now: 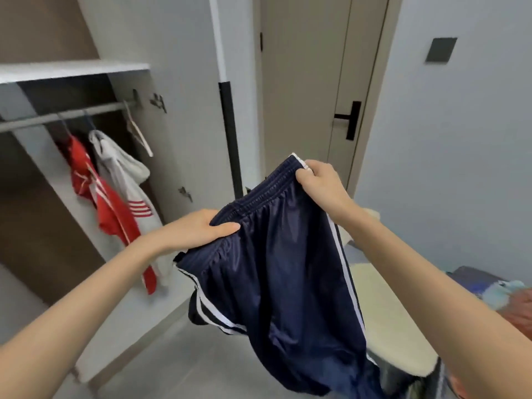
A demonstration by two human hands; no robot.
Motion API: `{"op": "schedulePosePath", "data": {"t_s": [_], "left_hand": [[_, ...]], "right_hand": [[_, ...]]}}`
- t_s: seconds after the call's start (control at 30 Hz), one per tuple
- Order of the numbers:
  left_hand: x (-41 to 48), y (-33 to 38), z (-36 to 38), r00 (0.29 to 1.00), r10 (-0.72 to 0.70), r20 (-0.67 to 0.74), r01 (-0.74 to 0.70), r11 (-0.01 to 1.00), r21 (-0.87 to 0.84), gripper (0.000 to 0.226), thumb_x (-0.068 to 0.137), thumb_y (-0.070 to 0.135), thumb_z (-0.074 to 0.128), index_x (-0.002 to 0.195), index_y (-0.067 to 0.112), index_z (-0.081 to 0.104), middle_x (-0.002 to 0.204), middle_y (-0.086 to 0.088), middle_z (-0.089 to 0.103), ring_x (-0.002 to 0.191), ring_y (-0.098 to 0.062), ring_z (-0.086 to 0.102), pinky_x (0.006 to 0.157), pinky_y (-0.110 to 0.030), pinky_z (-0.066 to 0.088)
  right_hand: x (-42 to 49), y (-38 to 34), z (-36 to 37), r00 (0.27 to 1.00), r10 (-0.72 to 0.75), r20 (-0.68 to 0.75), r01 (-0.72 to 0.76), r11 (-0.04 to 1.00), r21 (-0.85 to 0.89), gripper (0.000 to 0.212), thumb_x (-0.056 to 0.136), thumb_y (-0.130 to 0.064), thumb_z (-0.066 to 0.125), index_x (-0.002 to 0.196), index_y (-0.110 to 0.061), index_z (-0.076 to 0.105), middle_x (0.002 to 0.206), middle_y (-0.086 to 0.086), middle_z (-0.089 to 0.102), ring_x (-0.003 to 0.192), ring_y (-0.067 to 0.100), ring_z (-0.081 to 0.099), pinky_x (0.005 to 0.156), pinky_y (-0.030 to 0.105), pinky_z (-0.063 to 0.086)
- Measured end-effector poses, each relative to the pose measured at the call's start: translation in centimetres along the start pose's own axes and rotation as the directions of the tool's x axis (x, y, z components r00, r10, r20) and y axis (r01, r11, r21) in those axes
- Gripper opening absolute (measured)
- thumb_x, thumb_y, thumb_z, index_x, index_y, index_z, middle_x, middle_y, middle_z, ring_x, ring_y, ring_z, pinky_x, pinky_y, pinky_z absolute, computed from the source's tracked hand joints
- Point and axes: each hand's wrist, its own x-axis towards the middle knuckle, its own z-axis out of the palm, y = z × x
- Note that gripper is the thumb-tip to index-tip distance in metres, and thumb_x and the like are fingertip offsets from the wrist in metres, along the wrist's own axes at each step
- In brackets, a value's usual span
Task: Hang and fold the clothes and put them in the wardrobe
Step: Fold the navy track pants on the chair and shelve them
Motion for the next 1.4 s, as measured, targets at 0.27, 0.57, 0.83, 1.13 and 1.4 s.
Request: {"op": "schedulePosePath", "data": {"t_s": [0.27, 0.57, 0.83, 1.13, 1.4], "left_hand": [[-8.3, -8.0, -3.2, 0.986, -0.072, -0.149, 0.111, 0.957, 0.269, 0.021, 0.090, 0.013, 0.062, 0.074, 0.023, 0.054, 0.080, 0.006, 0.059, 0.081, -0.015, 0.057, 0.077, -0.033, 0.043], [-11.7, -9.6, -5.2, 0.608, 0.288, -0.740, 0.148, 0.875, 0.462, 0.036, 0.073, -0.007, 0.076, 0.067, 0.028, 0.077, 0.101, 0.001, 0.035, 0.095, -0.009, 0.020, 0.080, -0.022, 0.016], [-12.3, -5.8, -4.1, 0.703, 0.088, -0.706, -0.201, 0.976, -0.079, 0.035, 0.066, -0.026, 0.066, 0.058, 0.008, 0.071, 0.083, -0.017, 0.032, 0.077, -0.007, 0.039, 0.061, -0.013, 0.034], [-11.3, -4.8, -3.2, 0.737, 0.086, -0.670, -0.187, 0.979, -0.080, 0.054, 0.072, -0.030, 0.057, 0.057, 0.022, 0.062, 0.082, -0.026, 0.048, 0.080, -0.029, 0.052, 0.069, -0.035, 0.048], [-10.6, -5.5, -4.9, 0.763, 0.049, -0.645, -0.170, 0.977, -0.127, 0.054, 0.075, -0.028, 0.052, 0.050, 0.020, 0.055, 0.080, 0.003, 0.057, 0.077, 0.007, 0.057, 0.071, -0.009, 0.047]], "right_hand": [[-0.2, -2.6, 7.9, 0.943, 0.041, 0.330, -0.118, 0.969, 0.216, 0.004, 0.070, -0.007, 0.043, 0.072, -0.009, 0.046, 0.079, 0.008, 0.041, 0.079, 0.024, 0.036, 0.074, 0.037, 0.027], [-0.1, -4.4, 9.9, 0.548, -0.281, 0.787, 0.260, 0.952, 0.160, 0.016, 0.081, -0.018, 0.067, 0.077, -0.034, 0.070, 0.115, -0.012, 0.063, 0.104, 0.011, 0.059, 0.095, 0.036, 0.043], [0.0, -5.7, 14.3, 0.541, -0.336, 0.771, 0.218, 0.941, 0.257, 0.018, 0.085, -0.015, 0.071, 0.101, -0.022, 0.072, 0.102, -0.006, 0.073, 0.096, 0.009, 0.067, 0.091, 0.018, 0.050], [0.3, -3.8, 17.7, 0.431, -0.174, 0.885, -0.118, 0.962, 0.246, 0.027, 0.085, -0.036, 0.067, 0.111, -0.027, 0.067, 0.115, -0.003, 0.069, 0.109, 0.012, 0.064, 0.086, 0.024, 0.053], [0.8, -4.0, 17.5, 0.442, -0.181, 0.878, -0.115, 0.960, 0.256, 0.032, 0.090, -0.031, 0.065, 0.121, -0.034, 0.061, 0.122, -0.013, 0.065, 0.112, 0.002, 0.060, 0.083, 0.009, 0.048]]}}
